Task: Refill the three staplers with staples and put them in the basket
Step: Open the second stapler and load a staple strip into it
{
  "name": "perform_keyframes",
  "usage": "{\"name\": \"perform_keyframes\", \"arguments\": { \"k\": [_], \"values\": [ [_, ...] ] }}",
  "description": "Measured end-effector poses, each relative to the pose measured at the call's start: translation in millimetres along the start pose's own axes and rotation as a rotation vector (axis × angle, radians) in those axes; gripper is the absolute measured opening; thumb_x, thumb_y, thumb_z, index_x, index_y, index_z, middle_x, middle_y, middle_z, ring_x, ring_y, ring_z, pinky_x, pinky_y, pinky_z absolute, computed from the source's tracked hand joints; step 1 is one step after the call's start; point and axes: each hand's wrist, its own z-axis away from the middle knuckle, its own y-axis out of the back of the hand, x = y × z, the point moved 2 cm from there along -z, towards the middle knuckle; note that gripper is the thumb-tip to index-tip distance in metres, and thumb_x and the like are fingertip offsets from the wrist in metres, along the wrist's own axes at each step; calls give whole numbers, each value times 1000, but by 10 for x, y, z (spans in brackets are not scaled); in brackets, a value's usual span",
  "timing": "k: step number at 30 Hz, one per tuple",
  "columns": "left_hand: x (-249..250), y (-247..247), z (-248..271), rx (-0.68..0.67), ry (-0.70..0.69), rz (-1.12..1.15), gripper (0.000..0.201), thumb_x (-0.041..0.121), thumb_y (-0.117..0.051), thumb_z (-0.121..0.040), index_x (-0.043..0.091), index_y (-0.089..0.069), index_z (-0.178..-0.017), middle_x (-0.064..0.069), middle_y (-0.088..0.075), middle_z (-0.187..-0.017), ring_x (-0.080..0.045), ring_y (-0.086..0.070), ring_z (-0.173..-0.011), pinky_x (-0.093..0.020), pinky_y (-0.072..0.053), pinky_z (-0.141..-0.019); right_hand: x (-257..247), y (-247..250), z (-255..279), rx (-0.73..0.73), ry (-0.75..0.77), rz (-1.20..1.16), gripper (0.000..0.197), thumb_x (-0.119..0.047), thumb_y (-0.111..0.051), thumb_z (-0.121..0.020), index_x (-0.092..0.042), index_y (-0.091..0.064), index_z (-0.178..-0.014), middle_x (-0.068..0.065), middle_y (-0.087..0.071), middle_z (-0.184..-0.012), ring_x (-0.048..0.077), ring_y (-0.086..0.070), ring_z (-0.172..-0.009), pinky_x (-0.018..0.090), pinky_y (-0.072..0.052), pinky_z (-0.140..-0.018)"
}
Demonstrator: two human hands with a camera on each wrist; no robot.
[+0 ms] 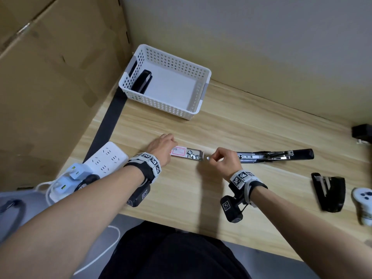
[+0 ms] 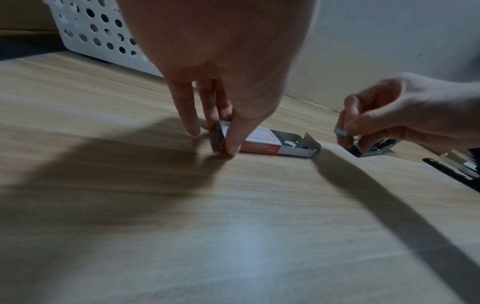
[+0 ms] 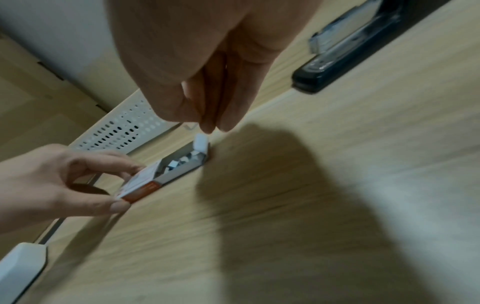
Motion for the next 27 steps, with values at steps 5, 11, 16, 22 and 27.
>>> {"name": "perform_keyframes", "arguments": {
  "k": [5, 11, 16, 22, 27],
  "values": [
    [59, -51, 27, -28, 15, -60, 54, 1, -59, -78, 20, -54, -128, 2, -45, -121, -20, -44, -111, -27, -38, -74, 322, 32, 153, -85, -37, 159, 12, -31, -70, -78, -20, -68, -73, -5, -68, -72, 16, -63, -71, 27, -47, -63],
    [367, -161, 142, 184, -195, 25, 50, 5, -62, -82, 17, -56, -130, 0, -52, -127, -19, -45, -118, -34, -46, -90, 520, -51, 315, -43, 96, 179, 9, -33, -68, -85, -26, -72, -82, -15, -57, -81, 13, -57, -80, 25, -40, -65],
    [730, -480, 180, 169, -411, 60, 26, 14, -59, -91, 18, -65, -117, 2, -60, -109, -18, -55, -104, -34, -52, -74, 722, -50, 495, 38, 80, 23, 17, -29, -61, -91, -21, -75, -98, -6, -63, -93, 14, -59, -85, 31, -47, -77],
    [1043, -690, -137, -35, -335, -62, 43, 27, -63, -88, 20, -55, -129, 2, -51, -117, -20, -54, -108, -35, -48, -81, 1035, 69, 892, 48, 7, -17, 16, -25, -60, -90, -23, -75, -93, -6, -63, -91, 12, -57, -80, 32, -48, -76],
    [1163, -677, -333, -36, -265, -22, 21, 30, -66, -88, 19, -66, -107, 1, -54, -107, -21, -58, -100, -35, -47, -75, 1163, 187, 1142, -2, -7, -5, 18, -25, -57, -91, -24, -75, -95, -7, -64, -95, 12, -59, -86, 30, -49, -78]
  ]
}}
